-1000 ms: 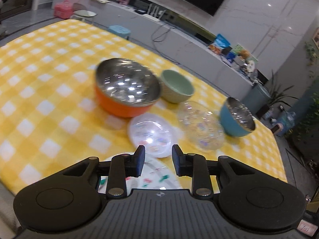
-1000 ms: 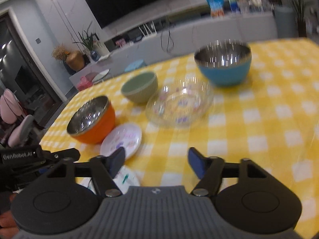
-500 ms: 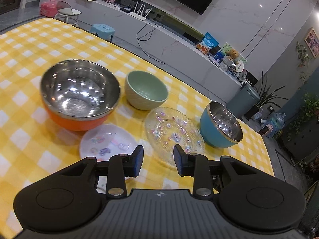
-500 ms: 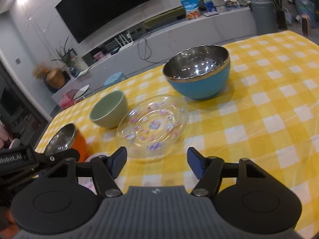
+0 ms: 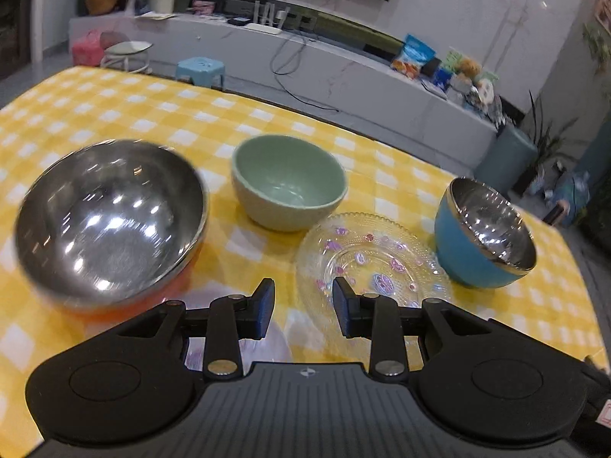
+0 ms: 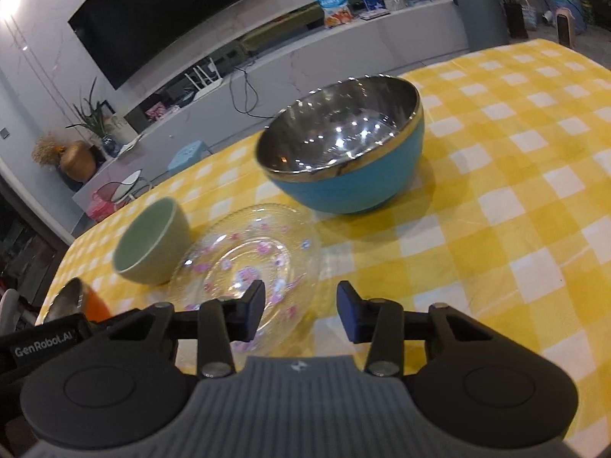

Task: Organize plates and bowls
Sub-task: 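Move both grippers to the rim of the clear glass plate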

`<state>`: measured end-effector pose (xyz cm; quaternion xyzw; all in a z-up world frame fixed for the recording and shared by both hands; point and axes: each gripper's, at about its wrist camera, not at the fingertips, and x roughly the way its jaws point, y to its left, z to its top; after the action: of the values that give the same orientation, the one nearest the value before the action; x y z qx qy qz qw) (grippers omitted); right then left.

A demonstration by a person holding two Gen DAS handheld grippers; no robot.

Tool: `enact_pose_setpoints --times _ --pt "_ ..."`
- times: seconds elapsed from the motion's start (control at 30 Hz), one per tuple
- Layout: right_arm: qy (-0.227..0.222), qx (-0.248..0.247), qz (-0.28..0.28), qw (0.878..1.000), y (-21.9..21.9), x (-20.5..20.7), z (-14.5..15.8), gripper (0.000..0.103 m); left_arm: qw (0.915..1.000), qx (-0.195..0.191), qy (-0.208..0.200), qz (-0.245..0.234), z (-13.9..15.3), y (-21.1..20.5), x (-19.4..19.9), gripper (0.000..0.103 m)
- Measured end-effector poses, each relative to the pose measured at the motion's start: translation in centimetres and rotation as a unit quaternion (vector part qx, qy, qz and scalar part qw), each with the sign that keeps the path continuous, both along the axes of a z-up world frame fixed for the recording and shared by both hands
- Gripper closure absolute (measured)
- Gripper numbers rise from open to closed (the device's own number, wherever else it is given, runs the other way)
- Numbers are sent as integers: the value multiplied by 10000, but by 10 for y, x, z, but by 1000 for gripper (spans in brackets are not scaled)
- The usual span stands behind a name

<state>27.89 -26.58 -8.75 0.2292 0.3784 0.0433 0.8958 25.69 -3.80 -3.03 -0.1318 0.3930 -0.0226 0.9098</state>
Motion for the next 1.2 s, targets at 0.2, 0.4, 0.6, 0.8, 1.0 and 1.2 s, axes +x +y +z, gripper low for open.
enact_pose_setpoints --times 0.2,0.4,0.6,0.8,1.0,1.2 --pt "50 132 97 9999 2 6 -5 73 9995 218 236 -48 -13 -4 23 67" --pt "54 141 109 9998 3 7 -7 82 9991 212 346 -95 -21 -5 31 79" --pt "245 469 -84 9986 -8 7 -9 96 9991 225 346 -130 -19 -9 32 89" --pt "465 254 -173 9984 -9 -1 1 97 9986 193 458 -190 -15 -15 25 93" --pt "621 82 -399 9972 -25 -21 10 98 9982 85 500 -309 -14 -28 5 94" --pt "758 251 -491 9956 -44 -31 8 96 9974 94 495 -513 -14 -37 -3 94"
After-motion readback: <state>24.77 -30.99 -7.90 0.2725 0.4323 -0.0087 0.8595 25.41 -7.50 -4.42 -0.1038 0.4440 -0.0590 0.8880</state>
